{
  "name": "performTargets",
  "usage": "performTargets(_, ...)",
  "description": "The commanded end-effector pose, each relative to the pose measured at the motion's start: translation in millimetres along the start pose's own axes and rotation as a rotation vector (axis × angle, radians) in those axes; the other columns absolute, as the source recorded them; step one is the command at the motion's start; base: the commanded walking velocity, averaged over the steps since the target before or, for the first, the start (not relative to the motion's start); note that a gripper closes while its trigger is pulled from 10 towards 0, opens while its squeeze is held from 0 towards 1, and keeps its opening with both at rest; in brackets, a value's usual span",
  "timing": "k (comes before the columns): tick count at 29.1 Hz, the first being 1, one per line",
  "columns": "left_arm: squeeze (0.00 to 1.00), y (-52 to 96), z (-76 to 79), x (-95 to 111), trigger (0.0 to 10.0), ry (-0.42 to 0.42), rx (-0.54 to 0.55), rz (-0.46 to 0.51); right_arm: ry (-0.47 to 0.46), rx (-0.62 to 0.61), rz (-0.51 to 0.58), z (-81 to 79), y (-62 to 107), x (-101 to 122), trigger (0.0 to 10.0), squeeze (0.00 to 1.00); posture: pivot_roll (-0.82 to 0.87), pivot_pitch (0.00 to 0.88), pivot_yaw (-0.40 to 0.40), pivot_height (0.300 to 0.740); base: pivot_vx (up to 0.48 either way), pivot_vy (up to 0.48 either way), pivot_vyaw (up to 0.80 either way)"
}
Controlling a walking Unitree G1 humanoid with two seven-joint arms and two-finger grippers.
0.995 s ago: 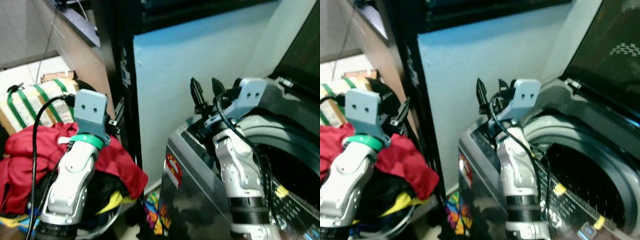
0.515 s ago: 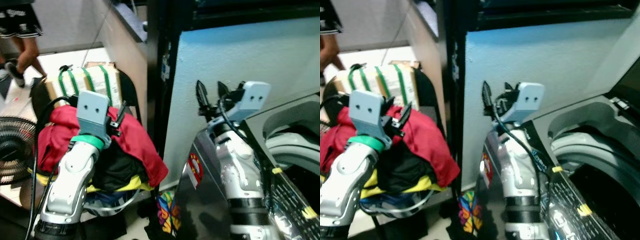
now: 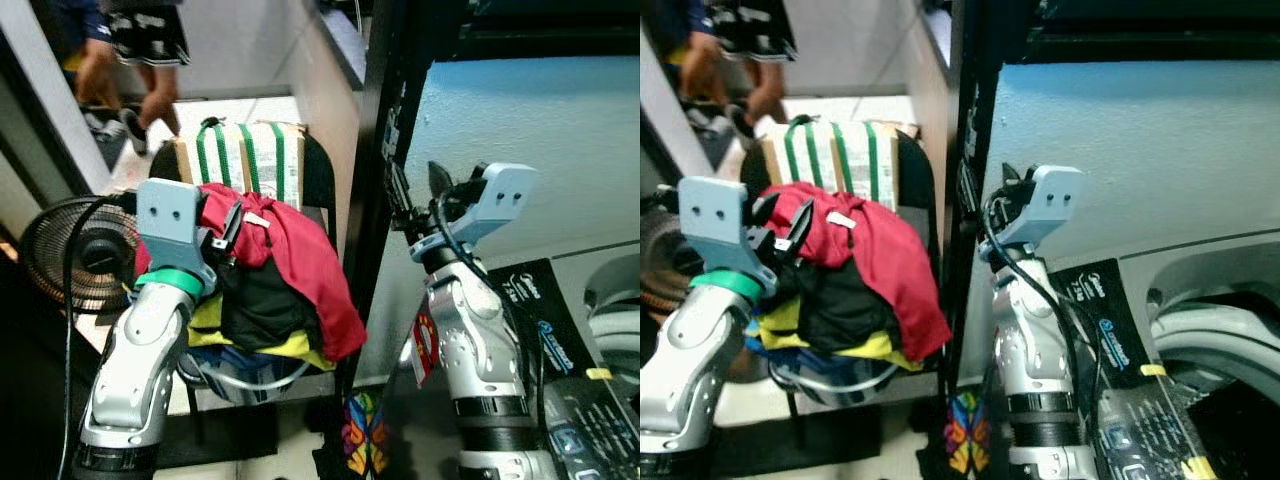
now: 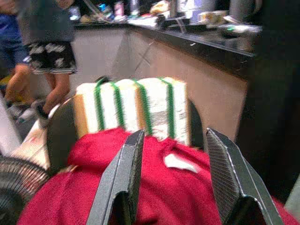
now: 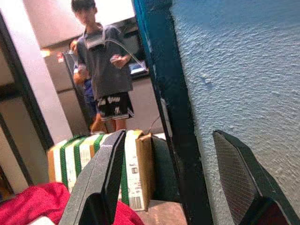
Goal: Clothes washing
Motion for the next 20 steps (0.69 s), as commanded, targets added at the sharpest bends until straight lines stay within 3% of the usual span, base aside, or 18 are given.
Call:
performTargets(1,0.0,2.1,-3.8,-1.2,10.0,-0.003,0.006,-0.012,-0.013,0.023,-0.003,-8.0,-0.6,-2.4,10.0,0.0,0.13,0.0,0.028,0.74,0.0,0.0,0.77)
performTargets(6,0.0,2.4,4.3,-1.9,10.0,0.016,-0.034,-0.01,-0.025,0.025,-0.003,-6.9,-1.2,-2.1,10.0,0.0,0.13,0.0,0.024,0.74,0.0,0.0,0.31)
performTargets(16,0.0,2.0,7.1,-0.7,10.0,0.035,-0.045,-0.011,-0.041,0.037,-0.016,-8.9,1.0,-5.7,10.0,0.0,0.12,0.0,0.02,0.74,0.0,0.48,0.0)
performTargets(20,0.0,2.6,5.5,-0.8,10.0,0.034,-0.04,-0.013,-0.007,0.039,-0.052,-9.8,4.0,-12.5,10.0,0.0,0.12,0.0,0.017,0.74,0.0,0.48,0.0)
Point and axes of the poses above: a point about 5 cm out from each wrist's last joint towards the gripper, its own y axis pointing back from the gripper into the wrist, its own x axis along the axis of the wrist's last joint, z = x × y, the point moved 3 cm from there along -y, pointing out of the wrist towards the gripper, and after that the axes turned 7 degrees about y, right-handed, at the moved point
